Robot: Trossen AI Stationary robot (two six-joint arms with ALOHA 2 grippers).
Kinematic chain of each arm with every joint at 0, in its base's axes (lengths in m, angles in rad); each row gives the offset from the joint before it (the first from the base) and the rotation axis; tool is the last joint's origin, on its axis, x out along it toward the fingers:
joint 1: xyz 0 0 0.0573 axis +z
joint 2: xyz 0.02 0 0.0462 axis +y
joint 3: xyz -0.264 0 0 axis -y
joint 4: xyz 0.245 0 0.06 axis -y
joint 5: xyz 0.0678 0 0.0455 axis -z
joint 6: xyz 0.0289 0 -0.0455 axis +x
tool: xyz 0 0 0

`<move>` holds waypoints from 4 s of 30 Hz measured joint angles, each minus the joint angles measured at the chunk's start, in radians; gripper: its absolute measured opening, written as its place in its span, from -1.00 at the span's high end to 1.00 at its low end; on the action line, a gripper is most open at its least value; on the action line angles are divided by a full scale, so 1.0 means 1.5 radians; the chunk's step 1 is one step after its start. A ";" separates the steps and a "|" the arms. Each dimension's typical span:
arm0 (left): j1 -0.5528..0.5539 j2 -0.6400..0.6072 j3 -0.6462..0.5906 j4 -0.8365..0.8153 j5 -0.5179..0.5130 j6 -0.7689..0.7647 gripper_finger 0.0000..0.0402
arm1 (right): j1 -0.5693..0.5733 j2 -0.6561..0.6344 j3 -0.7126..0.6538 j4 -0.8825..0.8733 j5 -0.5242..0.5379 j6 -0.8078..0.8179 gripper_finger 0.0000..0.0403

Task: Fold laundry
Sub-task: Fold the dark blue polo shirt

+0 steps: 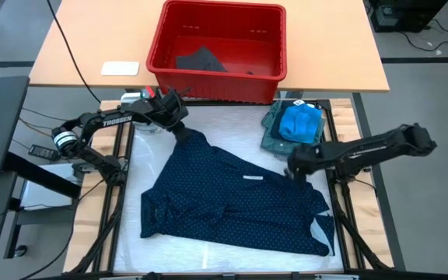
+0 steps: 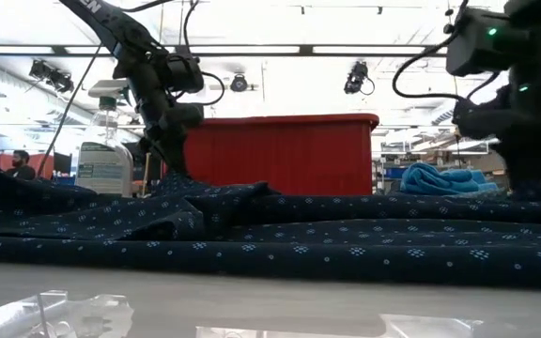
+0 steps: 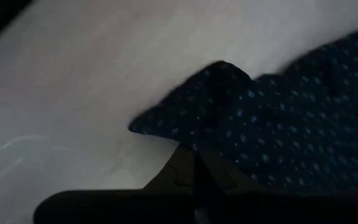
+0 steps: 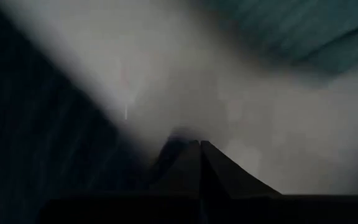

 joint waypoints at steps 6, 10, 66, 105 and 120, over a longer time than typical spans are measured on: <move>-0.004 0.000 0.000 0.008 -0.030 -0.005 1.00 | -0.075 -0.045 -0.003 -0.007 0.034 -0.004 0.91; -0.004 0.000 0.000 0.002 -0.041 -0.005 1.00 | -0.053 -0.070 0.025 -0.012 -0.071 -0.070 0.93; -0.123 0.000 0.000 -0.172 -0.115 -0.177 1.00 | 0.435 0.261 0.016 0.473 -0.165 0.235 0.99; -0.093 -0.015 -0.100 -0.171 -0.146 0.003 1.00 | -0.074 0.148 0.095 -0.061 0.049 0.138 0.00; -0.070 -0.014 -0.108 -0.022 -0.132 0.074 1.00 | -0.183 0.302 0.087 0.072 0.008 0.081 0.19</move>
